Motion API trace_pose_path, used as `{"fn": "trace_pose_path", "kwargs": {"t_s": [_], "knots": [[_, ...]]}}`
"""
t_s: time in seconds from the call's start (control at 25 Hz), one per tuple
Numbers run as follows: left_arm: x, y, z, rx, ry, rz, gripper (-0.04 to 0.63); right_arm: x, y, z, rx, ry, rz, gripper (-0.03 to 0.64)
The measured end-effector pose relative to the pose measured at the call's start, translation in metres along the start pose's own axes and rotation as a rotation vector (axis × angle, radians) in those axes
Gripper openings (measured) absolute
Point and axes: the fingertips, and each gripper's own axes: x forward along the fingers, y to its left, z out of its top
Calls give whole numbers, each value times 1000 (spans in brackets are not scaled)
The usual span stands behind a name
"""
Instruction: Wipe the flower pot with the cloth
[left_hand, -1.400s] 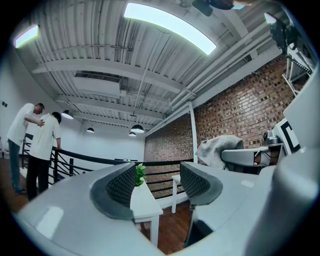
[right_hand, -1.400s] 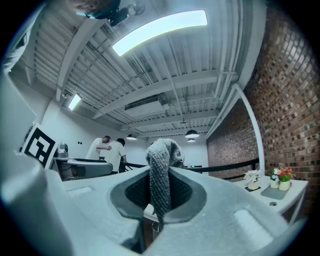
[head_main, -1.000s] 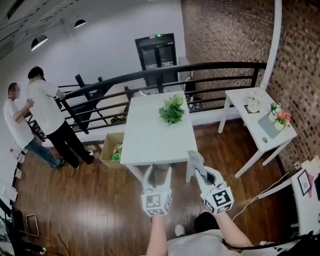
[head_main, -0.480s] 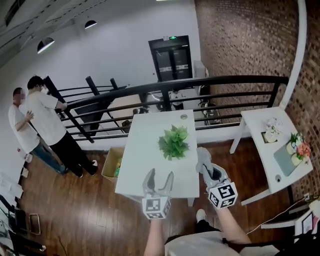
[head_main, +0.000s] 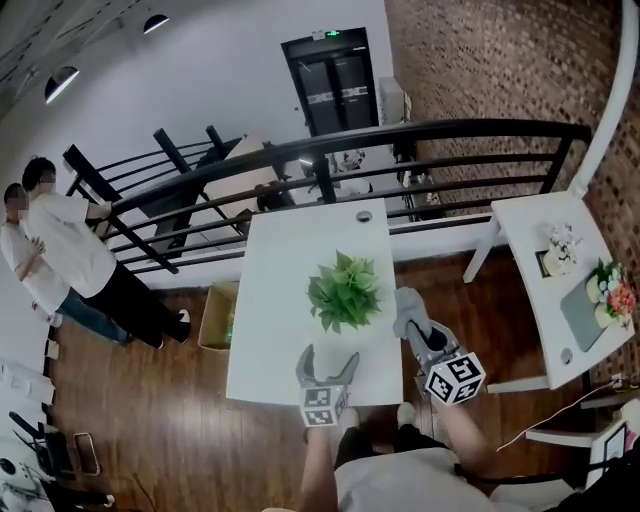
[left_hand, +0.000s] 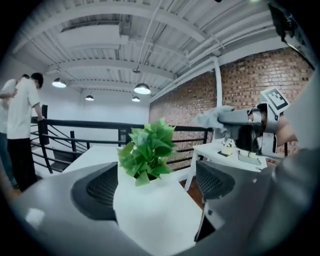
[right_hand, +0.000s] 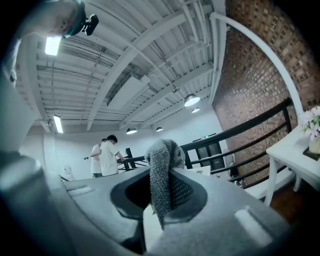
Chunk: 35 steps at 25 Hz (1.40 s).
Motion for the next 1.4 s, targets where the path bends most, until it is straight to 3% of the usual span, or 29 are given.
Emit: {"fn": "trace_pose_path", "kwargs": {"t_s": [0.12, 0.36, 0.56, 0.76, 0.8, 0.88, 1.0, 1.12, 1.28, 1.4], "knots": [[34, 21, -31, -7, 64, 3, 513, 12, -9, -11, -23, 34, -33, 15], [115, 47, -78, 7, 131, -46, 630, 18, -29, -35, -10, 96, -120, 15], [171, 62, -91, 8, 119, -49, 630, 12, -46, -50, -26, 151, -188, 15], [205, 62, -114, 28, 173, -94, 627, 2, -53, -57, -44, 190, -236, 15], [210, 59, -118, 31, 167, -105, 619, 0, -54, -58, -48, 193, -240, 15], [212, 54, -119, 22, 176, -117, 526, -3, -56, -59, -57, 196, -245, 15], [207, 52, -101, -42, 192, -126, 522, 0, -58, -58, -65, 199, -247, 15], [196, 47, -87, -113, 231, -171, 517, 6, -51, -55, -66, 187, -227, 15], [176, 42, -84, -180, 299, -270, 515, 26, -23, -50, -77, 148, -99, 15], [156, 33, -65, -341, 292, -382, 515, 38, -1, -51, -78, 197, 41, 15]]}}
